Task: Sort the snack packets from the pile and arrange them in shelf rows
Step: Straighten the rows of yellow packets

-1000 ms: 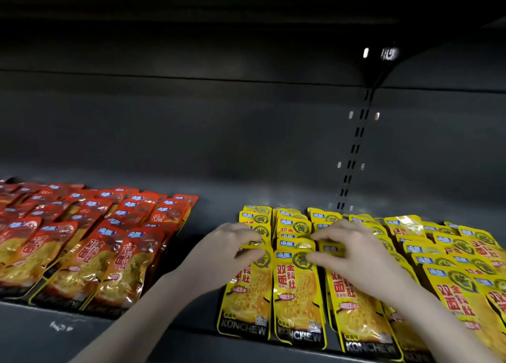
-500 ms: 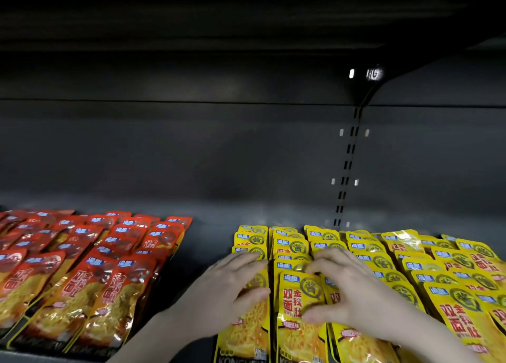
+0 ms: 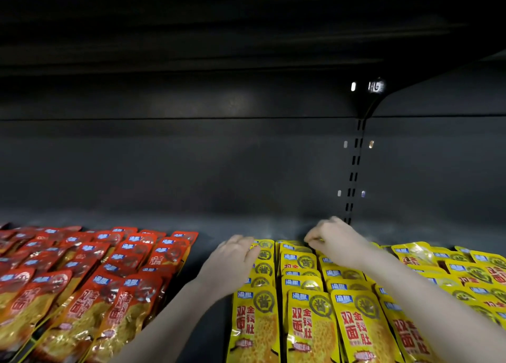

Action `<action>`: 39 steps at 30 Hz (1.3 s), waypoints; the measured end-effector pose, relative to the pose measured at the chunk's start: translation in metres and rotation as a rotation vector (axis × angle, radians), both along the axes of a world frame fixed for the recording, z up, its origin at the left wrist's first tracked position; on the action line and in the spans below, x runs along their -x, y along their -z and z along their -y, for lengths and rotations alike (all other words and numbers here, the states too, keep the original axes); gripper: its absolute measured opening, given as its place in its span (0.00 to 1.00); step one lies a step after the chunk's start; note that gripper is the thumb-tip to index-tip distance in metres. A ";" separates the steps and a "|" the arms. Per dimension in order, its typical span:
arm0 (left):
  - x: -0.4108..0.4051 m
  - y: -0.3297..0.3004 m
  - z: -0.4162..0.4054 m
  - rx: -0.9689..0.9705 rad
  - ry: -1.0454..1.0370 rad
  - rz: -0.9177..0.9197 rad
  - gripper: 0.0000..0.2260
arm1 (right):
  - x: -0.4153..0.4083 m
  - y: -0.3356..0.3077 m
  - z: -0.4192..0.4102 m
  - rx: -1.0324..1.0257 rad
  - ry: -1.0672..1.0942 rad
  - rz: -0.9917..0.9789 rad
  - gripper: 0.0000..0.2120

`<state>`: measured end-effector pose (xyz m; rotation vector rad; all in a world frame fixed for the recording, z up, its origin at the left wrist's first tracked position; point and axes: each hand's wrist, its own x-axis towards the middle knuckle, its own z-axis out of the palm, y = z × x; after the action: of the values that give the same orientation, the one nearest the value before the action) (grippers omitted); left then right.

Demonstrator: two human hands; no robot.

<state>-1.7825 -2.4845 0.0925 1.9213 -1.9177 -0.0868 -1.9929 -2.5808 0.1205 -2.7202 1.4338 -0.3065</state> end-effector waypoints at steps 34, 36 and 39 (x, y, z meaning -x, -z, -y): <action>-0.004 0.010 0.011 0.175 -0.011 -0.245 0.16 | 0.031 -0.001 0.025 0.090 -0.032 0.012 0.18; -0.001 0.009 0.014 0.163 -0.008 -0.187 0.16 | 0.053 -0.002 0.023 0.083 0.019 -0.001 0.16; 0.011 0.003 0.015 0.155 0.035 -0.108 0.17 | 0.078 0.001 0.019 0.072 0.071 0.006 0.14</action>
<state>-1.7933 -2.4997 0.0893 1.7466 -1.8321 -0.0493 -2.0712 -2.6002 0.1193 -2.7253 1.5498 -0.3766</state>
